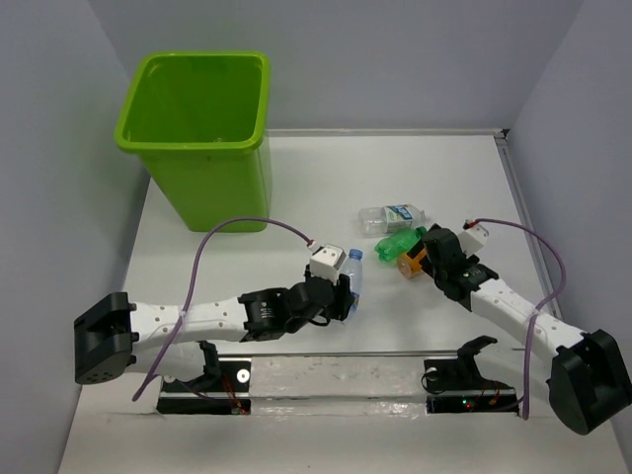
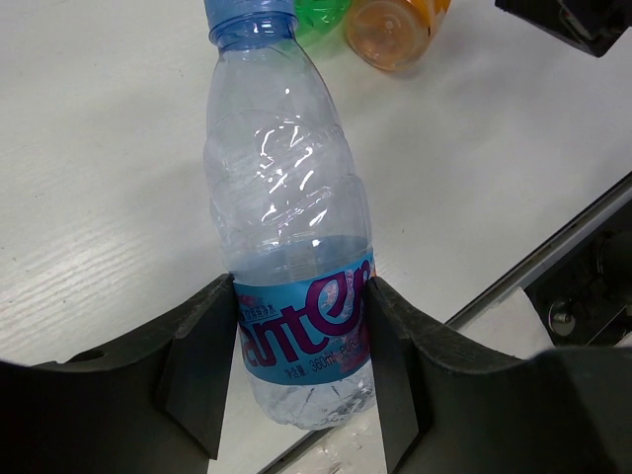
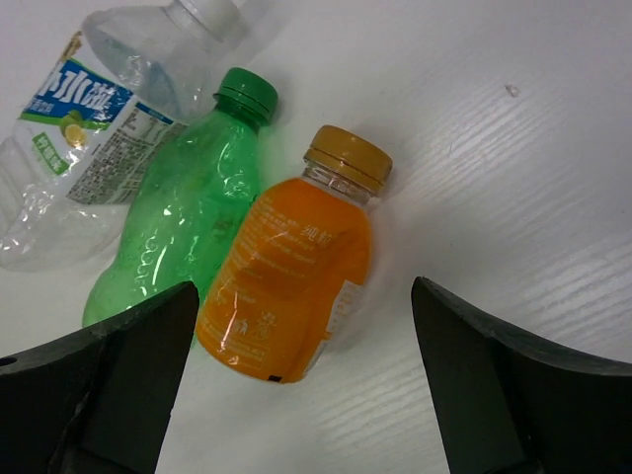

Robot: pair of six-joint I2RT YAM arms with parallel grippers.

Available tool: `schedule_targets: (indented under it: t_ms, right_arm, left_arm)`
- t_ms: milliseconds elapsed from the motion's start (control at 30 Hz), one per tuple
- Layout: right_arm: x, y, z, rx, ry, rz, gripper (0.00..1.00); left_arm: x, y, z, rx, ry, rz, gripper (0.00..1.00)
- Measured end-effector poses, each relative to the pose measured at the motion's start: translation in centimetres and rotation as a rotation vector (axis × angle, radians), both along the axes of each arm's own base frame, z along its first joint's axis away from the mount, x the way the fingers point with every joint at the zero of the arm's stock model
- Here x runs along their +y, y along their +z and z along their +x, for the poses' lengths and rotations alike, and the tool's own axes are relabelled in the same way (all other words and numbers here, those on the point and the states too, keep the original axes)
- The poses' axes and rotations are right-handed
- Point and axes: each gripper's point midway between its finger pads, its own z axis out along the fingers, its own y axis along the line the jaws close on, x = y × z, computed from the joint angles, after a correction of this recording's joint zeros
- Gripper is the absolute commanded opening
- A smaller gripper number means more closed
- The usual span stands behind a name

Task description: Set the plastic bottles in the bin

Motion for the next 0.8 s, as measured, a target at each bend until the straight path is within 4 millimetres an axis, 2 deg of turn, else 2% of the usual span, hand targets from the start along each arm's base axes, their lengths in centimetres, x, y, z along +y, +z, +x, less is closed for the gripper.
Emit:
schedule_targets:
  t_ms: [133, 400, 533, 567, 700, 733, 767, 800]
  right_arm:
    - [0.3, -2.1, 0.3, 0.037, -0.007, 0.062, 0.89]
    - [1.7, -3.5, 1.4, 0.049, 0.010, 0.132, 0.88]
    - [1.7, -4.5, 0.9, 0.062, 0.010, 0.146, 0.82]
    - [1.7, -4.8, 0.7, 0.070, 0.010, 0.145, 0.77]
    - [1.7, -5.5, -0.2, 0.089, 0.004, 0.173, 0.75]
    - [1.7, -5.5, -0.3, 0.086, 0.005, 0.186, 0.72]
    - [1.8, -5.5, -0.6, 0.087, 0.007, 0.198, 0.63]
    - [1.8, -5.5, -0.7, 0.087, 0.008, 0.203, 0.59]
  left_arm:
    - [0.2, -0.5, -0.2, 0.001, -0.004, -0.009, 0.49]
    - [0.4, -0.8, -0.4, 0.003, -0.014, -0.025, 0.49]
    - [0.2, -0.1, -0.4, -0.005, -0.014, -0.050, 0.49]
    - [0.2, 0.0, -0.3, -0.007, -0.014, -0.053, 0.49]
    - [0.1, 0.0, -0.3, -0.009, -0.012, -0.056, 0.48]
    - [0.2, 0.0, -0.2, -0.012, -0.011, -0.054, 0.48]
    - [0.2, 0.1, -0.2, -0.016, -0.009, -0.052, 0.48]
    - [0.1, 0.5, -0.1, -0.022, -0.009, -0.055, 0.48]
